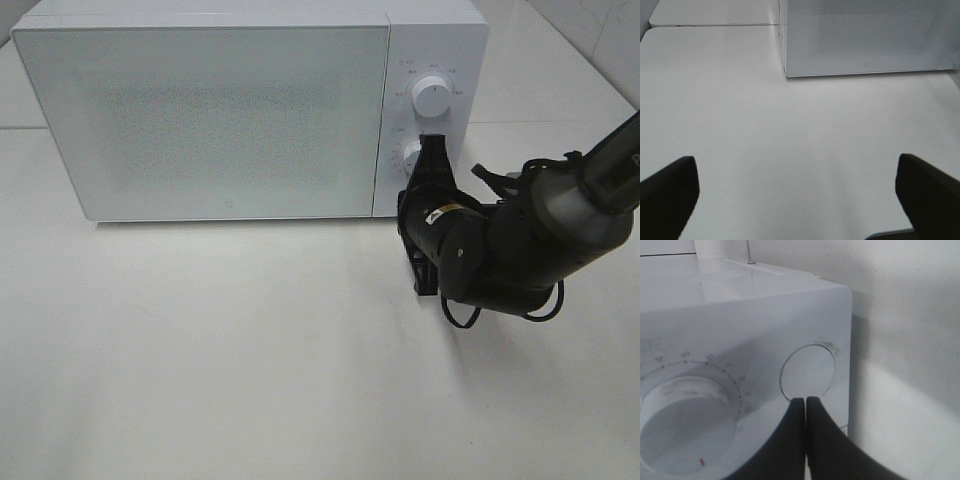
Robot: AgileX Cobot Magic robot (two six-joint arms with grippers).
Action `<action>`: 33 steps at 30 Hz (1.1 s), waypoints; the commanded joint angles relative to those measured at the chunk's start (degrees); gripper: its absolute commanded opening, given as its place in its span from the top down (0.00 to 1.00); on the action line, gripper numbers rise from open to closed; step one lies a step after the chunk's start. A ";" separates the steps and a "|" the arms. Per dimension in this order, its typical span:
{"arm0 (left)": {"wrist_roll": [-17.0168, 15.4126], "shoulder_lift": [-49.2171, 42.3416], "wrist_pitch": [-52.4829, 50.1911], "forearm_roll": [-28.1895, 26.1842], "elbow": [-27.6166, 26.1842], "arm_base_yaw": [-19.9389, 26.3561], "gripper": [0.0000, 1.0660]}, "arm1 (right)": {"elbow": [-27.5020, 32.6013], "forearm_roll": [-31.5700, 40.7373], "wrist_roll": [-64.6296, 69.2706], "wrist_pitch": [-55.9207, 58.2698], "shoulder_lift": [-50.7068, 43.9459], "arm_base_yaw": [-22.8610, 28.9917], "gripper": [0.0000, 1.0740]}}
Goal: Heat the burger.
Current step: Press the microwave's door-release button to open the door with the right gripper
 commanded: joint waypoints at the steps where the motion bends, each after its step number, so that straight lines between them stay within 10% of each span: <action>1: -0.34 -0.97 -0.34 0.00 0.17 0.00 0.06 | -1.09 1.38 -2.01 0.69 -0.06 -1.32 1.00; 33: -0.34 -0.97 -0.34 0.00 0.17 0.00 0.06 | -4.30 2.41 -0.80 -1.66 3.61 -1.32 1.00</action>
